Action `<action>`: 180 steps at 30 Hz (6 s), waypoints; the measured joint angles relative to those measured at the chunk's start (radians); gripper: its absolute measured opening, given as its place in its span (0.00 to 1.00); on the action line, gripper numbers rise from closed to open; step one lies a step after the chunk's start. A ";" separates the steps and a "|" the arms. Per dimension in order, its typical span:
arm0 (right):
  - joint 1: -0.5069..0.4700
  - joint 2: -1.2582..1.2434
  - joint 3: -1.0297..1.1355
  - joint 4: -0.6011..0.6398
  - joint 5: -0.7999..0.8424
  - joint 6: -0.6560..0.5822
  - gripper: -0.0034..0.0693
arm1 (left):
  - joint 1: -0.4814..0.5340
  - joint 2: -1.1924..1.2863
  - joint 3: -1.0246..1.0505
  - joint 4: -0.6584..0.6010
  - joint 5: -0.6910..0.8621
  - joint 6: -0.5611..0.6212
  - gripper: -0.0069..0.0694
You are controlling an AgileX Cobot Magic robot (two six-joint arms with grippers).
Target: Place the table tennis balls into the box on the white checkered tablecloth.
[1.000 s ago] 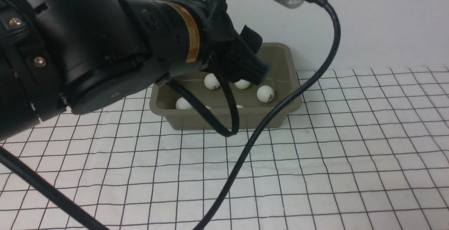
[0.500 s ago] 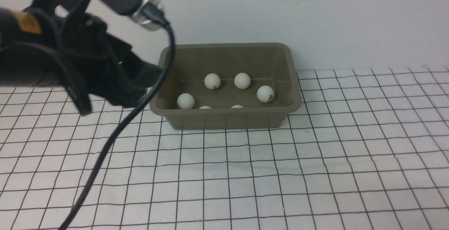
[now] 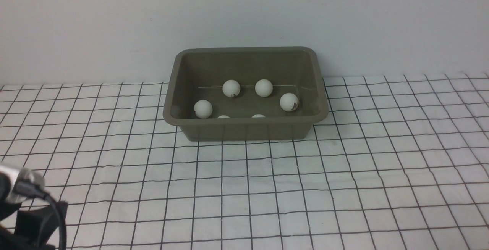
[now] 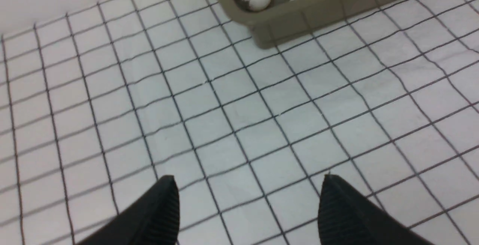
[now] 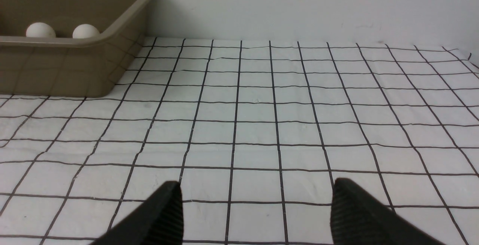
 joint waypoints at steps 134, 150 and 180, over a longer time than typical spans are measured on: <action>0.000 0.000 0.000 0.000 0.000 -0.015 0.71 | 0.142 -0.604 0.521 0.228 -0.233 -0.312 0.68; 0.000 0.000 0.000 0.000 0.000 -0.015 0.71 | 0.142 -0.604 0.521 0.228 -0.233 -0.312 0.68; 0.000 0.000 0.000 0.000 0.000 -0.015 0.71 | 0.142 -0.604 0.521 0.228 -0.233 -0.312 0.68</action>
